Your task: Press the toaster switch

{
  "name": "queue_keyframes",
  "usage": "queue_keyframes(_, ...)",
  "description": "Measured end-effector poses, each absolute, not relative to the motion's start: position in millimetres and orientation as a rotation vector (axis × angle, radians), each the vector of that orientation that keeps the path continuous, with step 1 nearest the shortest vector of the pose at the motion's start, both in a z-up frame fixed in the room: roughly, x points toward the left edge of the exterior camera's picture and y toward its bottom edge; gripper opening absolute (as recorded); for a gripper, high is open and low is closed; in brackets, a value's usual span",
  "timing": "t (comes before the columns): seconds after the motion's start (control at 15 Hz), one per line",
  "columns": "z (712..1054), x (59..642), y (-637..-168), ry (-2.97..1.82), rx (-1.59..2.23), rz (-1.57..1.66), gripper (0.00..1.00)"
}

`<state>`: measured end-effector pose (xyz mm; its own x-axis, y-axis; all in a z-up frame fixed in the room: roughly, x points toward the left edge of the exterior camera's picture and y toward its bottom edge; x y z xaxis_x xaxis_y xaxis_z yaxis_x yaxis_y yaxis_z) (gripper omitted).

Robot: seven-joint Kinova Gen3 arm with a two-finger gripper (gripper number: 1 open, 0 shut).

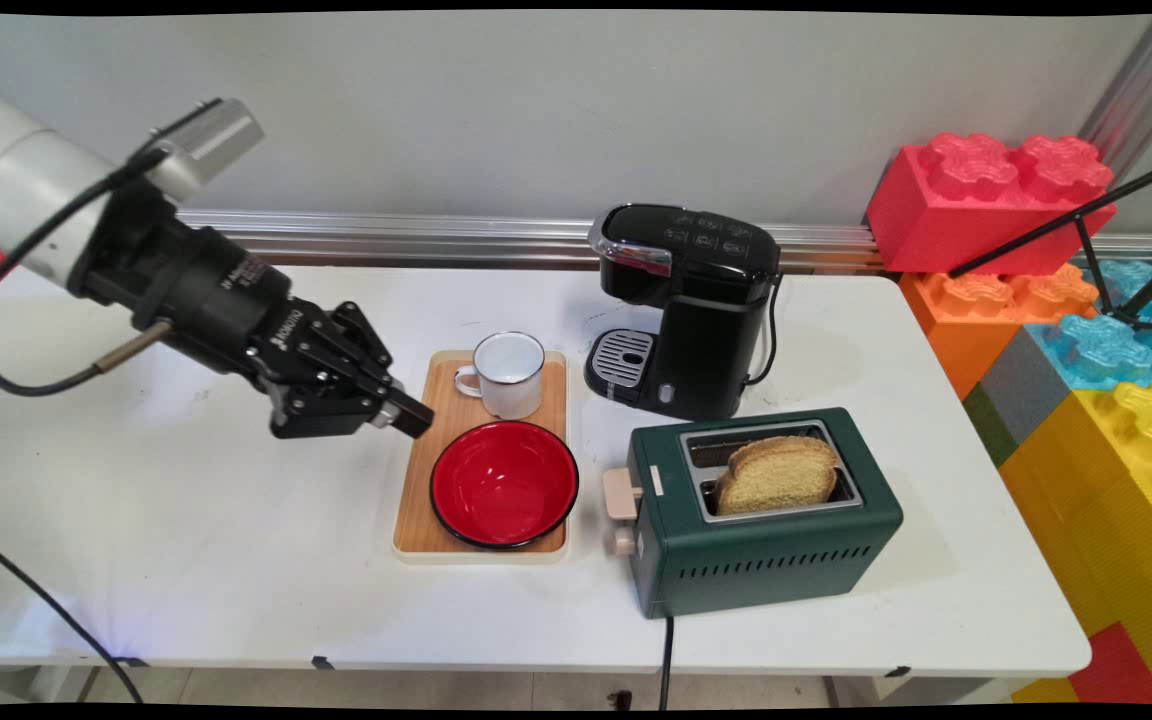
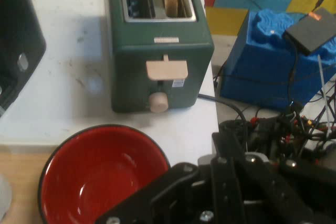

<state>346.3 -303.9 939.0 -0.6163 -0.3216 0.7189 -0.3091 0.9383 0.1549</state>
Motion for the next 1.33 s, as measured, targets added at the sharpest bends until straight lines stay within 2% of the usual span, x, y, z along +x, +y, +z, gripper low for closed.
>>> queue_keyframes(1.33, 918.0, 217.5, -356.0, -2.461, 0.447, -0.035, 0.00)
